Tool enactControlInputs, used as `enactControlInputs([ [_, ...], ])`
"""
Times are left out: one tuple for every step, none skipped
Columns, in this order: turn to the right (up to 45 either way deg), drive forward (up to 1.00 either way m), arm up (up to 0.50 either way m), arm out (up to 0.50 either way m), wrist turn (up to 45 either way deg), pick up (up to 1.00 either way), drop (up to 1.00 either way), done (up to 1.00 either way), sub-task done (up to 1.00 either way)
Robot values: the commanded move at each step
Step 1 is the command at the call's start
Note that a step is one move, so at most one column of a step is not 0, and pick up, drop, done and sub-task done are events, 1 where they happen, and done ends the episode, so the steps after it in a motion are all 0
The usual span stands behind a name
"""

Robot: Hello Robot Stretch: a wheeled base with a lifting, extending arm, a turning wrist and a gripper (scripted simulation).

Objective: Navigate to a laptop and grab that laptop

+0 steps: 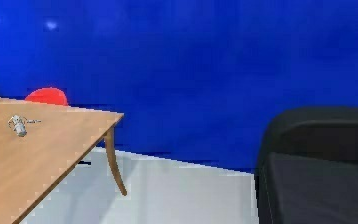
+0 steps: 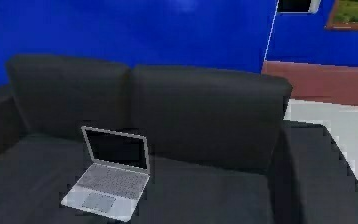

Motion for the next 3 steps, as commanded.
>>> enactControlInputs([
  [-21.0,0.00,0.00,0.00,0.0,0.00,0.00,0.00,0.00],
  [0.0,0.00,0.50,0.00,0.0,0.00,0.00,0.00,0.00],
  [0.0,0.00,0.10,0.00,0.0,0.00,0.00,0.00,0.00],
])
